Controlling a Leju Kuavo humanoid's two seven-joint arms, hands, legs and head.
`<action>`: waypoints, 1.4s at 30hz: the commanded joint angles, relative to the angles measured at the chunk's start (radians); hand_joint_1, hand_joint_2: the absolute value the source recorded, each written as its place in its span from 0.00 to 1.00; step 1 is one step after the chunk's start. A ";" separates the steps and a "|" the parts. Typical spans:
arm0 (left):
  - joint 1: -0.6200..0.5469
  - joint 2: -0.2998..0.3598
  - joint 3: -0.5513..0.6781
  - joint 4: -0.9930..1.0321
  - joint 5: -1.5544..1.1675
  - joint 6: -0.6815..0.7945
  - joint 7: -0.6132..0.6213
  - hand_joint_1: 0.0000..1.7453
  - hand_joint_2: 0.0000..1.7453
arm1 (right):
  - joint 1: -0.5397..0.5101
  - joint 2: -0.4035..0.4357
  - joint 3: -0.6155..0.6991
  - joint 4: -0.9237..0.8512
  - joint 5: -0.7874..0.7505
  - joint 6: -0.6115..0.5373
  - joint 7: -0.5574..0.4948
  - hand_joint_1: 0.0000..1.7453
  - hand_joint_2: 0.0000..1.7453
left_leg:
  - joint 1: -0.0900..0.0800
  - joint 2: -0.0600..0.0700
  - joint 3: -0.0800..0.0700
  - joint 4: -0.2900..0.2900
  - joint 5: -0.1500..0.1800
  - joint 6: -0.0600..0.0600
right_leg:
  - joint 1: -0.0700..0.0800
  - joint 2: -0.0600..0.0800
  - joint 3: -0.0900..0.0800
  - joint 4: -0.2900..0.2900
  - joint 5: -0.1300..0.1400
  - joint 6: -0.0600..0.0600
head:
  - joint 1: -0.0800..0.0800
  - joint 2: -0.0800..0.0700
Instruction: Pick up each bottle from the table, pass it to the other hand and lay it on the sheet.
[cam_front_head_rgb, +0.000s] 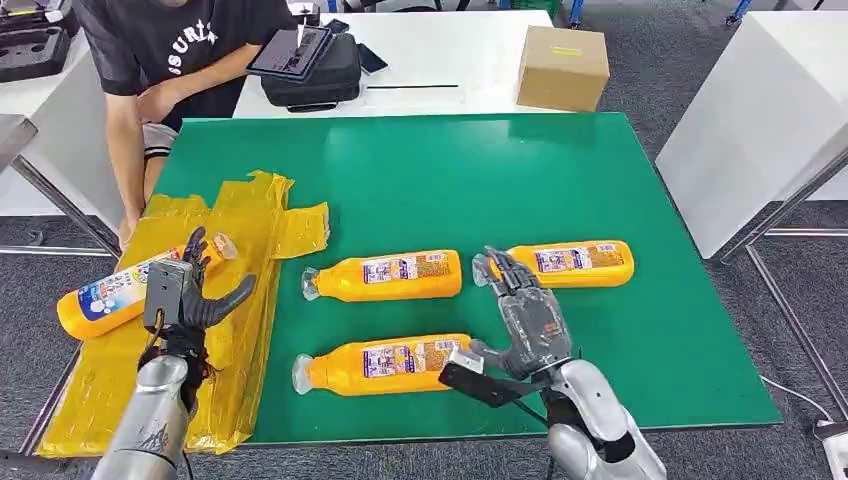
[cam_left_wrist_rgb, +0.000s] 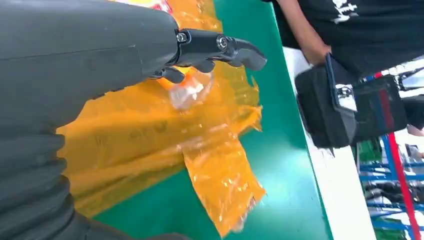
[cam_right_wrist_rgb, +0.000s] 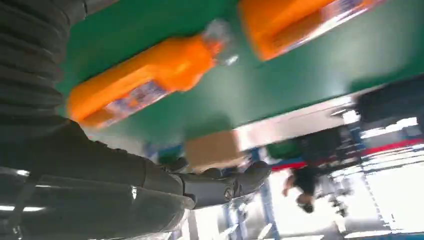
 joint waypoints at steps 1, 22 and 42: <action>0.038 -0.042 -0.068 -0.026 0.005 0.006 0.021 0.00 1.00 | -0.064 -0.064 -0.152 0.179 0.265 -0.113 0.074 0.00 1.00 | 0.001 -0.001 0.002 0.000 0.000 -0.001 | 0.002 -0.002 0.004 -0.002 0.000 -0.004 | 0.000 0.000; 0.050 -0.033 -0.088 0.006 0.064 -0.010 -0.013 0.00 1.00 | -0.242 -0.031 -0.279 0.536 0.436 -0.135 -0.090 0.00 1.00 | 0.001 0.002 0.002 0.000 0.000 0.000 | 0.002 0.000 0.002 -0.001 0.001 -0.004 | 0.000 0.000; 0.110 -0.050 -0.083 -0.044 0.102 -0.016 -0.030 0.00 1.00 | -0.555 -0.018 -0.219 1.068 0.341 -0.188 -0.233 0.00 1.00 | 0.001 0.001 0.001 0.000 0.001 0.000 | 0.001 0.000 0.001 0.000 0.002 -0.001 | 0.000 0.000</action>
